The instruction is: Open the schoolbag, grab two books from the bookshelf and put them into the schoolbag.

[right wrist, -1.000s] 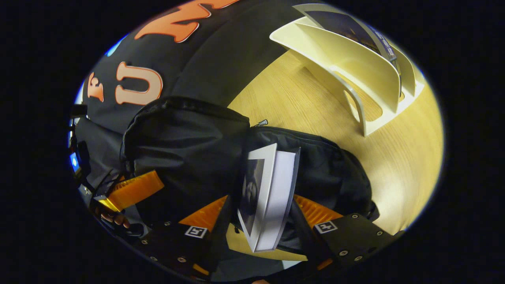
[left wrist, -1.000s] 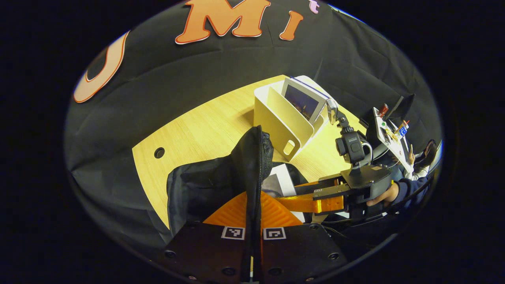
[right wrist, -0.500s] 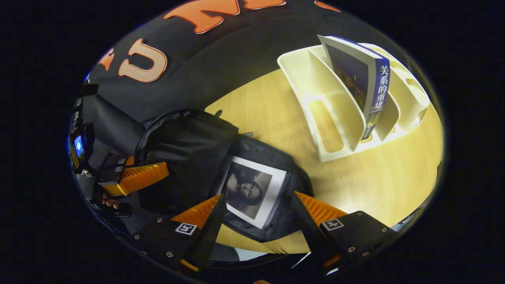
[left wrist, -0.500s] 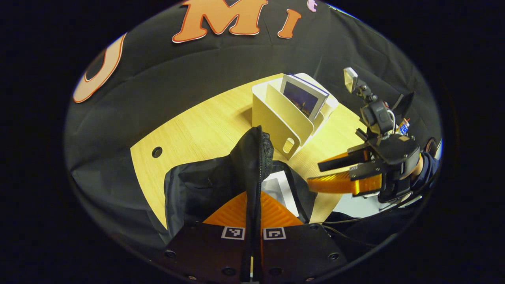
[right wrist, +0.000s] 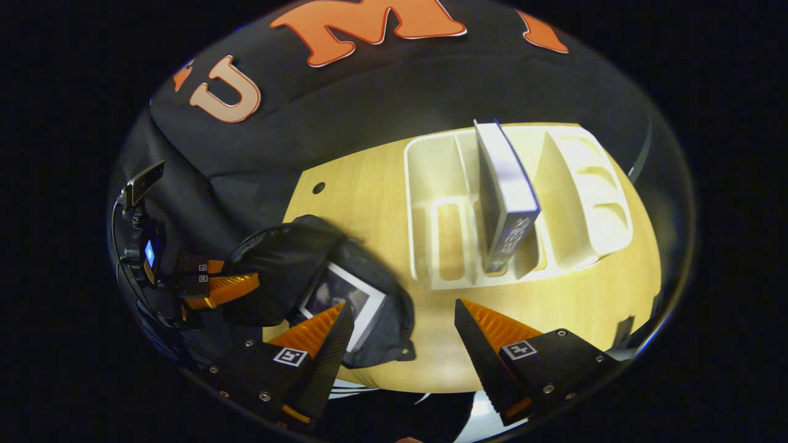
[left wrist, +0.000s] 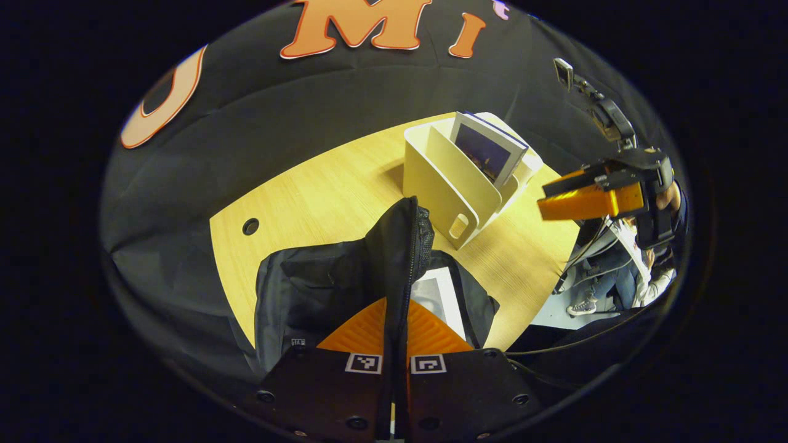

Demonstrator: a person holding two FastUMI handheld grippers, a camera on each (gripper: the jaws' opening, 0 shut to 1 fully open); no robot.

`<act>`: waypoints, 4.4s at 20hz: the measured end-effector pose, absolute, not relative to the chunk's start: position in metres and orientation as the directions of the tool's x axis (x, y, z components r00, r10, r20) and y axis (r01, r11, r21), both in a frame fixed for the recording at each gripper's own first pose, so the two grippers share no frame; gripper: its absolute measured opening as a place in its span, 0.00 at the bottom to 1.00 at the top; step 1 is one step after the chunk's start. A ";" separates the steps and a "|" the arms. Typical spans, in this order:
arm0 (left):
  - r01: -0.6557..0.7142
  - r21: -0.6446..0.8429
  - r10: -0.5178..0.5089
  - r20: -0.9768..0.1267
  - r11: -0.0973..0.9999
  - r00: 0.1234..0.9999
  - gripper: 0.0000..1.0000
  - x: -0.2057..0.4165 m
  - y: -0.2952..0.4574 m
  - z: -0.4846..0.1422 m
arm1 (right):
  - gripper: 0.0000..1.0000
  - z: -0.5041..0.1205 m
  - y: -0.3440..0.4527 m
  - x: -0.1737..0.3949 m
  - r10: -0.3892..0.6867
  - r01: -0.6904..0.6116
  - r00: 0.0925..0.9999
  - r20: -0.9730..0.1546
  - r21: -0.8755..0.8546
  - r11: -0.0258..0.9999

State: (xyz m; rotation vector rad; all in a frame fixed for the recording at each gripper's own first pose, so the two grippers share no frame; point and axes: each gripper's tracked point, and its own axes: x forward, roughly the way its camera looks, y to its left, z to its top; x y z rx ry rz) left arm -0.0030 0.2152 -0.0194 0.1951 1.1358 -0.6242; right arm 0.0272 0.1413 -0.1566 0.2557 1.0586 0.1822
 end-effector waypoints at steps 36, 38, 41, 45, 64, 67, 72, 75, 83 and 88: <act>0.425 -0.114 -0.258 -0.919 0.898 0.299 0.03 -0.007 0.217 -0.024 | 0.28 -0.187 0.035 0.137 0.004 0.050 0.292 -0.956 0.020 0.999; 0.445 -0.117 -0.271 -0.915 0.888 0.299 0.03 -0.008 0.220 -0.023 | 0.27 -0.180 0.032 0.127 -0.017 0.050 0.306 -0.952 -0.001 0.999; 0.472 -0.121 -0.288 -0.909 0.873 0.300 0.03 -0.009 0.221 -0.022 | 0.27 -0.166 0.036 0.108 0.003 0.080 0.311 -0.950 0.029 0.996; 0.508 -0.124 -0.309 -0.903 0.852 0.298 0.03 -0.010 0.221 -0.022 | 0.27 -0.156 0.034 0.077 0.003 0.121 0.332 -0.943 0.046 0.992; 0.637 -0.148 -0.395 -0.880 0.756 0.265 0.03 -0.015 0.218 -0.023 | 0.27 -0.138 0.073 -0.067 0.049 0.315 0.389 -0.920 0.182 0.931; 0.647 -0.154 -0.406 -0.876 0.747 0.261 0.03 -0.017 0.218 -0.023 | 0.27 -0.134 0.081 -0.082 0.074 0.332 0.406 -0.911 0.222 0.917; 0.639 -0.164 -0.412 -0.873 0.752 0.261 0.03 -0.017 0.220 -0.025 | 0.27 -0.119 0.099 -0.093 0.150 0.329 0.471 -0.869 0.331 0.885; 0.636 -0.166 -0.414 -0.871 0.754 0.263 0.03 -0.017 0.219 -0.024 | 0.27 -0.115 0.110 -0.102 0.214 0.317 0.501 -0.838 0.408 0.856; 0.639 -0.158 -0.412 -0.870 0.753 0.271 0.03 -0.015 0.214 -0.020 | 0.27 -0.123 0.147 -0.100 0.366 0.285 0.579 -0.729 0.601 0.747; 0.631 -0.154 -0.413 -0.865 0.760 0.287 0.03 -0.009 0.216 -0.015 | 0.26 -0.139 0.176 -0.090 0.437 0.277 0.615 -0.656 0.699 0.660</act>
